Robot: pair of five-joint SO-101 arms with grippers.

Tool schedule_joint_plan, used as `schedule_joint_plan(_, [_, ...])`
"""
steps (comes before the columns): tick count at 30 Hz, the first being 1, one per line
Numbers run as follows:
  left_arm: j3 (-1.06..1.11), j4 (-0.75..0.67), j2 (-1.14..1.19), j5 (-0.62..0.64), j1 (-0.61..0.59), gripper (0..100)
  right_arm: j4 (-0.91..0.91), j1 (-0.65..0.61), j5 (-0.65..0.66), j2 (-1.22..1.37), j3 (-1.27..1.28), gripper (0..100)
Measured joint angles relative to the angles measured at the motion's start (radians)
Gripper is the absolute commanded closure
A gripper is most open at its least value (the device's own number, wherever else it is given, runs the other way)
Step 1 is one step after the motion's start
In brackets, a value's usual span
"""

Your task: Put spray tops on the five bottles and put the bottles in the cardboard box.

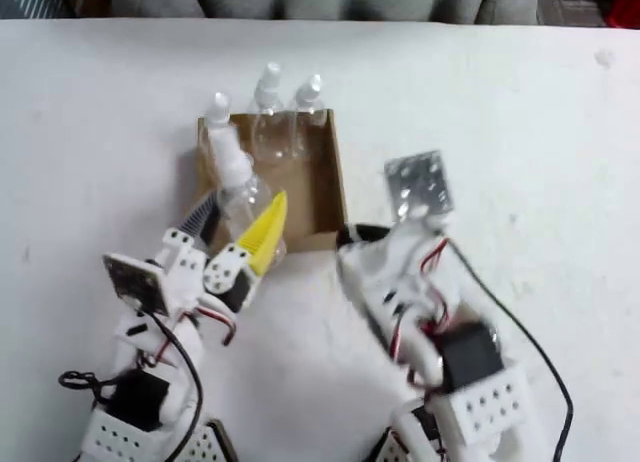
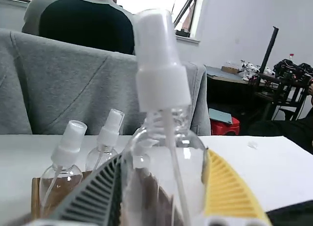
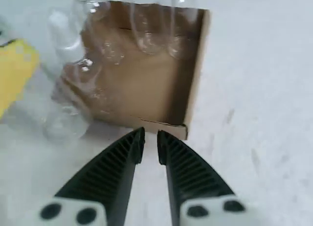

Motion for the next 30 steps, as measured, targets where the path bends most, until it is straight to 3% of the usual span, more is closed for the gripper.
schedule_joint_plan(6, [-0.068,0.026,0.020,0.052,-0.014,98,-0.051,-0.262,0.000,-0.203,0.130,98.3])
schedule_joint_plan(10, [-0.166,0.026,0.181,0.100,-0.052,98,-0.173,-0.384,0.000,-0.218,0.224,98.3])
schedule_joint_plan(15, [-0.242,0.026,0.381,0.106,-0.060,98,-0.391,-0.405,0.000,-0.215,0.348,98.3])
schedule_joint_plan(22, [-0.245,0.084,0.356,0.106,-0.060,98,-0.669,-0.407,0.000,-0.100,0.430,98.3])
schedule_joint_plan(30, [-0.247,0.178,0.288,0.057,-0.043,98,-0.730,-0.400,-0.002,-0.046,0.430,98.3])
